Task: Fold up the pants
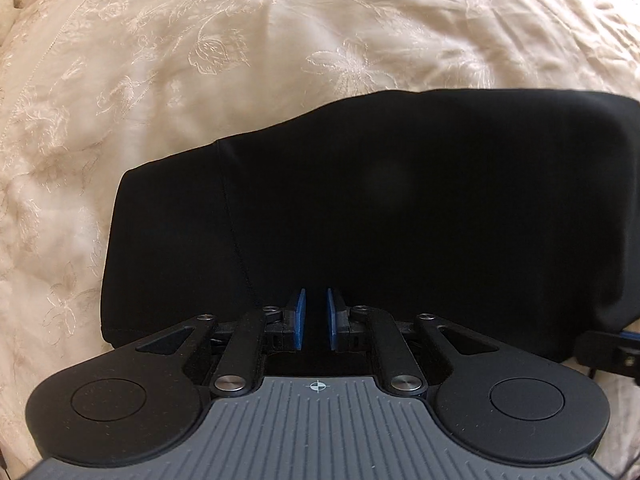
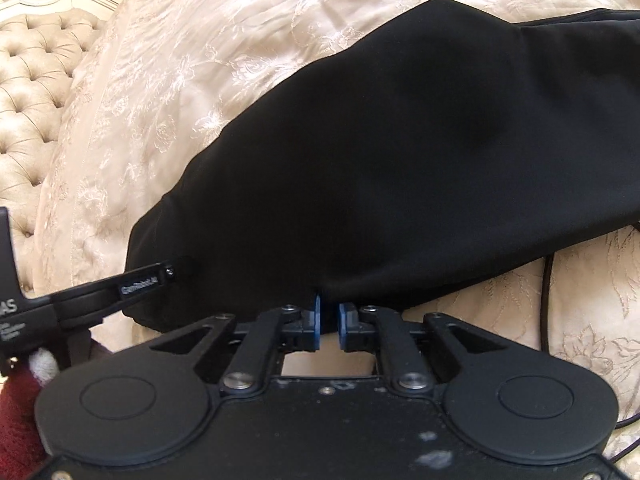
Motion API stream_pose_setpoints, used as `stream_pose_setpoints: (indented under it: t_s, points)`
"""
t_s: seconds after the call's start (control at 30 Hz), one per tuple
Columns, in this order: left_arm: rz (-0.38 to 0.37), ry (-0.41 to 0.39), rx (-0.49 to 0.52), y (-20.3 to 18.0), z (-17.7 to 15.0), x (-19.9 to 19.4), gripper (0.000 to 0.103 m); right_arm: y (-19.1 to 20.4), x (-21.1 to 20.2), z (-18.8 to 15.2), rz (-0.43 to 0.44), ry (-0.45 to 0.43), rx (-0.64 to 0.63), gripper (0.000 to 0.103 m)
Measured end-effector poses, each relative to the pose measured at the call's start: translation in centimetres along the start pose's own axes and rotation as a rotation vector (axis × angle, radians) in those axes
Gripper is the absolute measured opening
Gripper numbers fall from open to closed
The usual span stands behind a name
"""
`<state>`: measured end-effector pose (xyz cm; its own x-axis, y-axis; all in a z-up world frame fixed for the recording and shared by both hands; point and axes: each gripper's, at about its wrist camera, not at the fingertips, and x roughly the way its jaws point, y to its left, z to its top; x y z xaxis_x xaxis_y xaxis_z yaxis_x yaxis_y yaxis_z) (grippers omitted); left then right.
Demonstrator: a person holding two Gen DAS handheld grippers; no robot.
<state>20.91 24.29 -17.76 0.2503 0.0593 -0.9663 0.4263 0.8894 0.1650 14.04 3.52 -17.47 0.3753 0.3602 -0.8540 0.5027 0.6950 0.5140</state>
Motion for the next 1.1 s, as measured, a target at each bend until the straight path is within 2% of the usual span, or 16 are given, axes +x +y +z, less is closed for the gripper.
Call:
stream_pose_setpoints:
  t_s: [0.13,0.2,0.27,0.4,0.53,0.6,0.77,0.87,0.93,1.0,1.1]
  points:
    - [0.006,0.002,0.017,-0.1,-0.2,-0.5,0.012,-0.3,-2.7,-0.2,0.002,0.038,-0.084,0.025]
    - [-0.029,-0.003,-0.037,0.4,0.1,-1.1,0.012,-0.3,-4.4,-0.2,-0.003,0.04,-0.144,0.025]
    - [-0.047,-0.022,-0.087,0.6,0.6,-1.8,0.012,-0.1,-6.5,0.3,-0.004,0.004,-0.204,0.026]
    - [-0.072,-0.05,-0.125,-0.2,2.1,-2.6,0.012,0.0,-9.1,3.5,-0.016,-0.109,-0.254,0.032]
    - [-0.078,-0.011,-0.104,-2.0,2.1,-1.7,0.012,0.3,-8.2,8.9,-0.017,-0.157,-0.249,0.034]
    - [-0.085,0.029,-0.104,-2.6,1.4,-0.6,0.012,0.7,-6.9,11.1,-0.03,-0.138,-0.263,0.036]
    - [-0.059,0.025,-0.082,-3.2,0.5,-0.1,0.012,1.5,-1.9,15.7,-0.057,-0.038,-0.298,0.037]
    - [-0.085,0.023,-0.153,-2.2,1.4,-1.3,0.011,1.4,0.7,16.9,-0.066,0.039,-0.303,0.037]
    - [-0.114,-0.009,-0.211,-1.0,2.2,-2.5,0.012,1.0,2.0,17.4,-0.035,0.115,-0.272,0.037]
    - [-0.131,-0.035,-0.246,-0.5,3.5,-3.3,0.012,0.7,2.7,17.6,0.031,0.177,-0.259,0.037]
    - [-0.169,-0.061,-0.27,-0.1,6.2,-3.8,0.012,1.4,1.1,16.0,0.107,0.176,-0.353,0.038]
